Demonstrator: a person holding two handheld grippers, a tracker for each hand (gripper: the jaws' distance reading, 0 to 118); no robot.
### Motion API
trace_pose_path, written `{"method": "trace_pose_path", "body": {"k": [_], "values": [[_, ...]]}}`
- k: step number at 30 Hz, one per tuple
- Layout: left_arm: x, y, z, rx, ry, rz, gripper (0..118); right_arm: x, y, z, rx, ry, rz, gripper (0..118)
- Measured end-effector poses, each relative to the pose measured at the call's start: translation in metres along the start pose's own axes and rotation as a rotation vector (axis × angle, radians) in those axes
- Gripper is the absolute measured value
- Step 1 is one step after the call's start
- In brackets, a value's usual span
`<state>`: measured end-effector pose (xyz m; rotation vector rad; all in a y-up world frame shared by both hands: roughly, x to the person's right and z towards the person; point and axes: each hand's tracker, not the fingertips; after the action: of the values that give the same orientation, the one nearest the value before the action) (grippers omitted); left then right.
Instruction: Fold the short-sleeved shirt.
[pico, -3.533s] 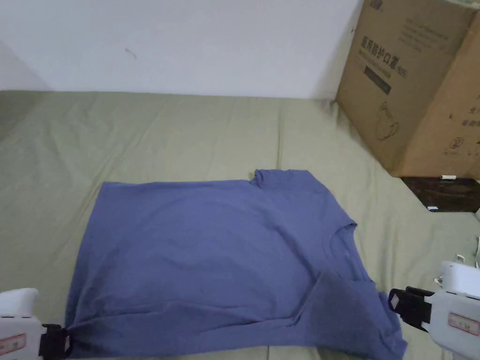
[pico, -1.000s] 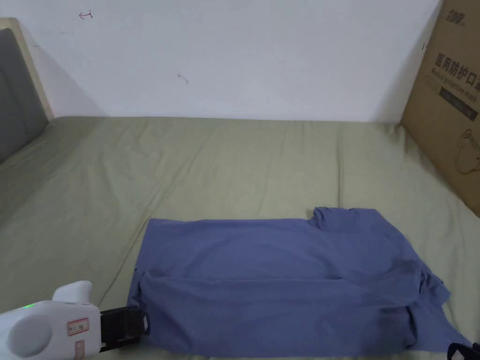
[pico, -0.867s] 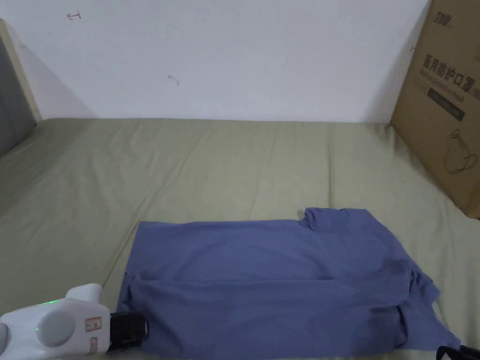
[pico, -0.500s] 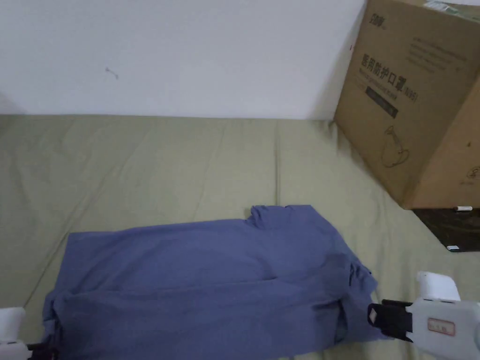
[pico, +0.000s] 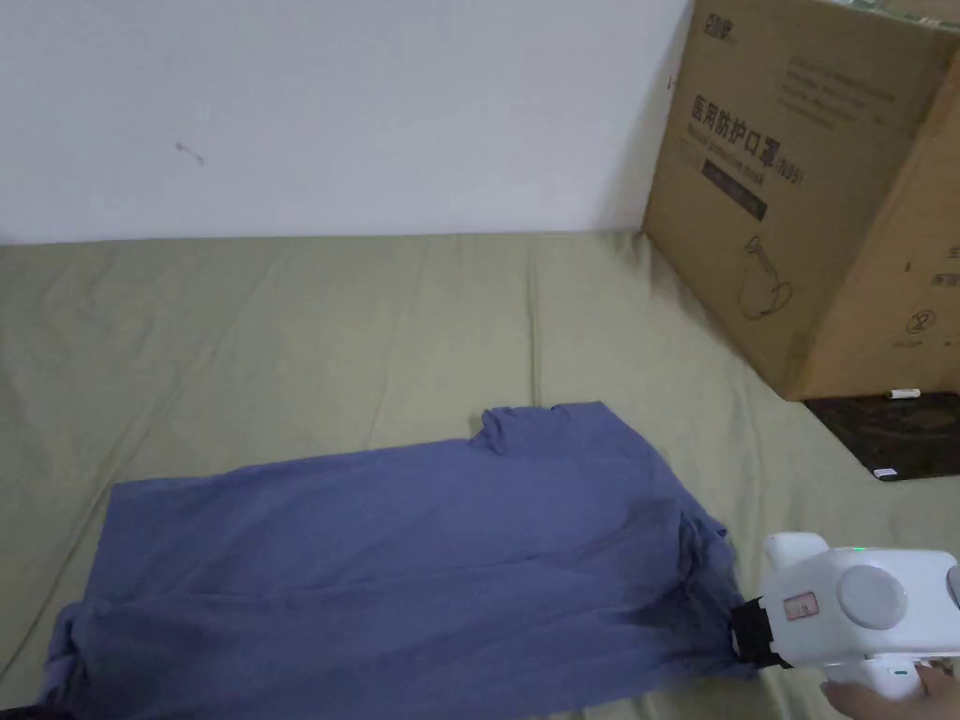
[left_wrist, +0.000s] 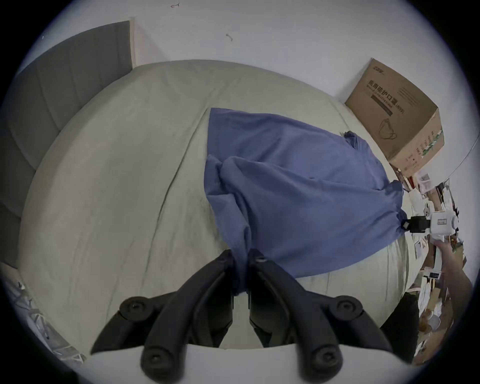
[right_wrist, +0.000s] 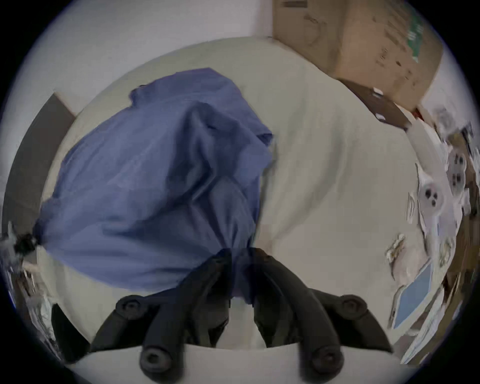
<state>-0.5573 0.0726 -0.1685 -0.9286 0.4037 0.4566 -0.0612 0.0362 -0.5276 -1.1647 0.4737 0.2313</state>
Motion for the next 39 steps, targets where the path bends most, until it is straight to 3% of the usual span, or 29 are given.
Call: {"method": "trace_pose_path", "body": {"k": [4,11,17,18,19,20,21,22,23,31,33,34,36,37,39], "values": [[-0.004,-0.003,0.026,0.046,-0.049,0.043,9,-0.006,-0.017,0.038,0.048,0.036,0.025,10],[-0.019,-0.050,0.077,0.029,-0.051,0.049,9,0.016,-0.089,0.096,0.044,0.147,-0.081,10],[-0.027,-0.110,0.069,-0.138,-0.028,0.063,9,0.014,-0.153,0.073,-0.063,0.103,-0.077,11],[-0.027,-0.116,0.070,-0.120,-0.032,0.068,13,0.013,-0.157,0.071,-0.060,0.101,-0.090,18],[-0.027,-0.118,0.072,-0.101,-0.051,0.078,25,0.010,-0.158,0.071,-0.049,0.085,-0.110,34],[-0.029,-0.119,0.073,-0.079,-0.053,0.087,52,0.007,-0.158,0.073,-0.030,0.030,-0.112,74],[-0.028,-0.118,0.076,-0.062,-0.037,0.084,80,0.007,-0.157,0.074,-0.012,-0.013,-0.094,101],[-0.027,-0.117,0.079,-0.053,-0.030,0.082,106,0.005,-0.155,0.077,0.001,-0.021,-0.076,116],[-0.027,-0.114,0.083,-0.047,-0.023,0.080,118,0.002,-0.154,0.083,0.022,-0.014,-0.068,118],[-0.001,-0.075,0.128,0.182,-0.036,0.001,118,-0.043,-0.113,0.146,0.248,0.053,-0.029,117],[0.016,-0.064,0.134,0.204,-0.016,-0.048,113,-0.060,-0.102,0.155,0.301,0.107,0.000,104],[0.022,-0.059,0.136,0.213,-0.022,-0.066,101,-0.069,-0.096,0.157,0.333,0.122,0.008,87],[0.035,-0.049,0.136,0.266,-0.044,-0.075,26,-0.086,-0.085,0.160,0.388,0.149,0.019,23],[0.038,-0.045,0.133,0.278,-0.070,-0.073,0,-0.095,-0.081,0.159,0.403,0.160,0.030,6],[0.040,-0.037,0.125,0.284,-0.116,-0.036,1,-0.108,-0.074,0.157,0.427,0.177,0.032,6]]}}
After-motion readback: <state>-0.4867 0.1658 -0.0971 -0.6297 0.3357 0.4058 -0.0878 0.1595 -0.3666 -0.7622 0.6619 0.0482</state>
